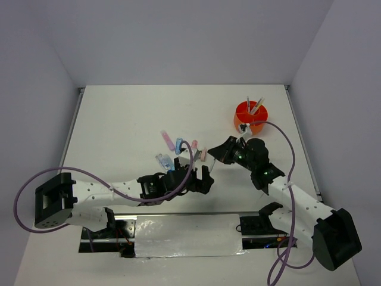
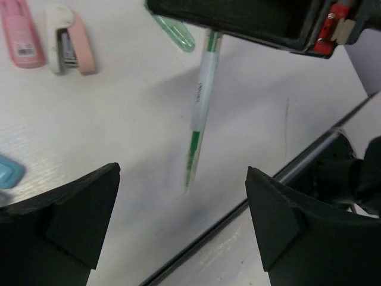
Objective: Sort the stationery into containers
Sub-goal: Place the pen in the storage box, then pick up the stationery from the center of the board, then place the stationery in the storage box.
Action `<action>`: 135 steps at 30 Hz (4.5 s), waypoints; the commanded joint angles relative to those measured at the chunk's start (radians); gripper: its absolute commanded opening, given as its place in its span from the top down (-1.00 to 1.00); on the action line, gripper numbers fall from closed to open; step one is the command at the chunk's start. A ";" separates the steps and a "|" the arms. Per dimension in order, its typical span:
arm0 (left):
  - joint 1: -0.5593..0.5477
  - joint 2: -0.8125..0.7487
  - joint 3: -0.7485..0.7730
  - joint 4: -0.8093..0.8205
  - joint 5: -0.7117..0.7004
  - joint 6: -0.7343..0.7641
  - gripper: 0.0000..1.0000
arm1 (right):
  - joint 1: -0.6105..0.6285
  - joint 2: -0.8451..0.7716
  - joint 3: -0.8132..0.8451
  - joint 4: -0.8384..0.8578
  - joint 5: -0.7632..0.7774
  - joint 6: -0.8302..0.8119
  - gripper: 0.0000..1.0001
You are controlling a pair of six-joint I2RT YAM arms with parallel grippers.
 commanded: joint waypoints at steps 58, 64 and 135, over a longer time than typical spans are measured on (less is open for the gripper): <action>0.108 0.821 1.056 -0.777 -0.142 -0.207 -0.90 | -0.404 -0.140 0.539 -0.681 0.571 -0.393 -0.83; 0.094 1.013 1.299 -0.823 -0.183 -0.248 -0.88 | -0.401 -0.334 0.517 -0.804 0.567 -0.422 -0.86; -0.012 0.063 -0.076 0.402 -0.042 0.218 1.00 | 0.111 -0.045 -0.069 -0.020 0.142 0.107 0.43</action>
